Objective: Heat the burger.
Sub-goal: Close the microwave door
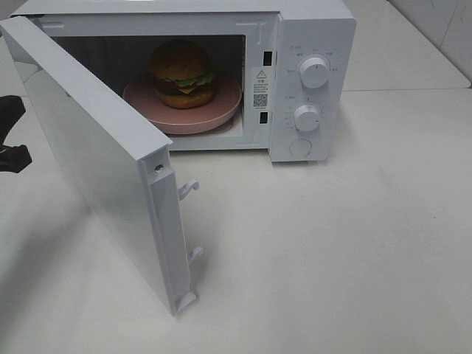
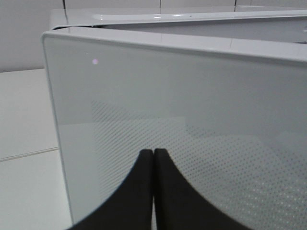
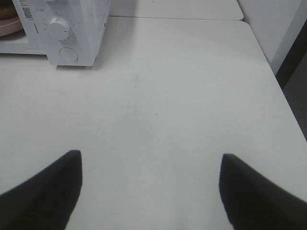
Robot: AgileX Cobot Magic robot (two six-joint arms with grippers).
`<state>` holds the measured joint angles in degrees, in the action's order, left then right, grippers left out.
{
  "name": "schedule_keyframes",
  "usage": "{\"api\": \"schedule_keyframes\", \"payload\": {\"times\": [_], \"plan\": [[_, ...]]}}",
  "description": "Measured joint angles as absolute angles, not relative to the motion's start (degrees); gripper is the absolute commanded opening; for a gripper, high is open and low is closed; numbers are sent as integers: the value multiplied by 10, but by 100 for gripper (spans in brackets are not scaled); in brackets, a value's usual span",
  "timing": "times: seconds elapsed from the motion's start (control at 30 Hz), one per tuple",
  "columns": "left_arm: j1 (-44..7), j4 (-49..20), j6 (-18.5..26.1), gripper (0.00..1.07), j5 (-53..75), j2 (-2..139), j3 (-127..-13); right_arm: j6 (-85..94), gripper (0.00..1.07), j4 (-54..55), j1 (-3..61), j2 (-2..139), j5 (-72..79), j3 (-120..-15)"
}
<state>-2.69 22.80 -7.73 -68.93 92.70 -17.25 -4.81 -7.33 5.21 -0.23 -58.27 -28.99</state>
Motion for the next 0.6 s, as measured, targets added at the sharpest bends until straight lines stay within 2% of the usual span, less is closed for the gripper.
{"api": "schedule_keyframes", "payload": {"times": [0.6], "plan": [[-129,186,-74,0,-669,1000,-251,-48,76,-73,52,-2,-583,-290]]}}
